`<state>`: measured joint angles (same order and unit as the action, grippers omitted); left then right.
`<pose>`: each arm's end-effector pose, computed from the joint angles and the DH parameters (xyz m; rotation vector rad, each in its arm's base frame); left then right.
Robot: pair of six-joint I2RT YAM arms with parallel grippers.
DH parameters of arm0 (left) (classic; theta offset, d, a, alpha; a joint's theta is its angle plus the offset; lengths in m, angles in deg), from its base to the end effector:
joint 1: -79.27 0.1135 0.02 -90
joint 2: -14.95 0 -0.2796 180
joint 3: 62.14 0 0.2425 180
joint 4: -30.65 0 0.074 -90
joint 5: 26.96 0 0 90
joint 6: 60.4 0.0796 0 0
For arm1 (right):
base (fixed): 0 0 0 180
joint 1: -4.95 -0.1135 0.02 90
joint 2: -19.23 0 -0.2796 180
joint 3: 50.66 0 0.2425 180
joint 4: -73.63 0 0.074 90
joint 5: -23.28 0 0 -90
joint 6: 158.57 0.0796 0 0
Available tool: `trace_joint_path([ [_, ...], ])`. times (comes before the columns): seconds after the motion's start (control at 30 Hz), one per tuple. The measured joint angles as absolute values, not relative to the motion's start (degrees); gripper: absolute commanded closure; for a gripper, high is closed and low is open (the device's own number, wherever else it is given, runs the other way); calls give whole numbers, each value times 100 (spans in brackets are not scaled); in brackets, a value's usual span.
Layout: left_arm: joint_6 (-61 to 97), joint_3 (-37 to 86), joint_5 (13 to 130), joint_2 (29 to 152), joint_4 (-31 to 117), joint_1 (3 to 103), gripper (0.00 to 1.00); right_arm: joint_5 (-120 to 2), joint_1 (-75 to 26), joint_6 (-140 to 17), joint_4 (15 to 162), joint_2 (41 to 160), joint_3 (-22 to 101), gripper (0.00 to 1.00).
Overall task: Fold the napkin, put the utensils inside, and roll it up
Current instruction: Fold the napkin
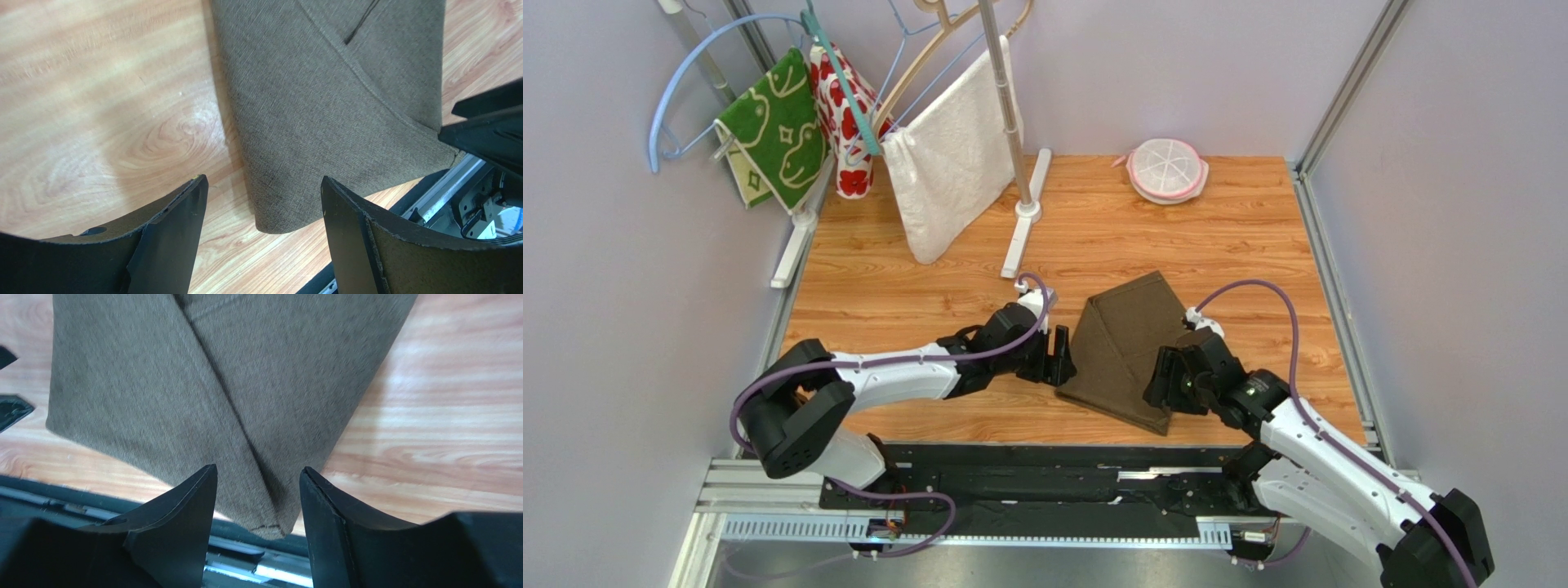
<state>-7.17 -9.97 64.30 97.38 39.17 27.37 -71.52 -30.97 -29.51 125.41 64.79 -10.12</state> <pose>0.1914 -0.2469 0.1723 0.3273 2.3684 -0.8197 0.1252 0.0825 0.1636 0.1039 2.6038 0.3861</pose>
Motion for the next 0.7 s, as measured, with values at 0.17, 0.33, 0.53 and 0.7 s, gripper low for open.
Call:
trace_joint_path([
  [0.17,-931,-1006,6532,9987,3805,2811,23,-6750,-3097,-2774,12565,6309,-1097,44],
  [0.33,-1027,-1006,6600,10079,3779,2936,24,-6531,-3097,-2627,12635,6271,-1202,46],
  [0.53,-1034,-1006,6624,10079,3773,3006,24,-6594,-3097,-2470,12878,6134,-1215,47],
  [0.7,-1034,-1006,6690,10079,3773,3045,24,-6761,-3097,-2437,12941,6309,-1199,47],
])
